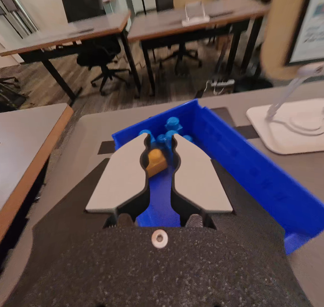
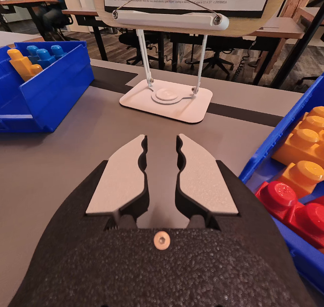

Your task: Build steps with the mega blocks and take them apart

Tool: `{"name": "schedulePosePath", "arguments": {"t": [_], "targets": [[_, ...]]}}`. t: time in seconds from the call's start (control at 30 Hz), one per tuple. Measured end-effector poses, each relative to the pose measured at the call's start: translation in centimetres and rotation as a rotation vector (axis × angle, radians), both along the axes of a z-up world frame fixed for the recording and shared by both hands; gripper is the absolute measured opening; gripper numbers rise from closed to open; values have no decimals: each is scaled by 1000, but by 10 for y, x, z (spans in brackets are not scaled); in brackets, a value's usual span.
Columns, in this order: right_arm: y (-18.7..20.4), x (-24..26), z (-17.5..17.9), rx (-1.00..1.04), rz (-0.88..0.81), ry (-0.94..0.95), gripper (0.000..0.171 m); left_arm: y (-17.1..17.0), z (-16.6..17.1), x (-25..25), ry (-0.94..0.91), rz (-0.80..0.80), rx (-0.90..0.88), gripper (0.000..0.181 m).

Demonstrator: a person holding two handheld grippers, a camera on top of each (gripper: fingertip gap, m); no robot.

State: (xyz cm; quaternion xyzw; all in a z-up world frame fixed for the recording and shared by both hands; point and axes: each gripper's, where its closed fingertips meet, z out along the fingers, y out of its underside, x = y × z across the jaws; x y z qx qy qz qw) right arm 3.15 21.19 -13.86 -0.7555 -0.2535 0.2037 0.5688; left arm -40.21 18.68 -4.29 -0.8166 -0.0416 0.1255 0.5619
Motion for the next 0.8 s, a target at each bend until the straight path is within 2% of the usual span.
{"name": "schedulePosePath", "arguments": {"t": [0.1,0.23,0.4,0.6,0.67,0.77,0.8], "targets": [[1,3,2,5,-10,9,31,13,-23,-26,43,-20,-195,30],[1,8,7,21,-24,22,29,24,-68,-39,3,-92,-406,42],[2,14,14,35,-31,49,30,27,-109,-66,217,-104,-594,50],[2,13,12,24,-18,51,29,40,-121,-75,392,-189,-668,48],[2,13,12,27,-19,49,21,43,-123,-76,401,-204,-692,50],[3,16,13,35,-28,45,1,47,-118,-79,441,-218,-701,51],[3,16,13,37,-30,46,0,47,-118,-79,447,-229,-714,51]]}}
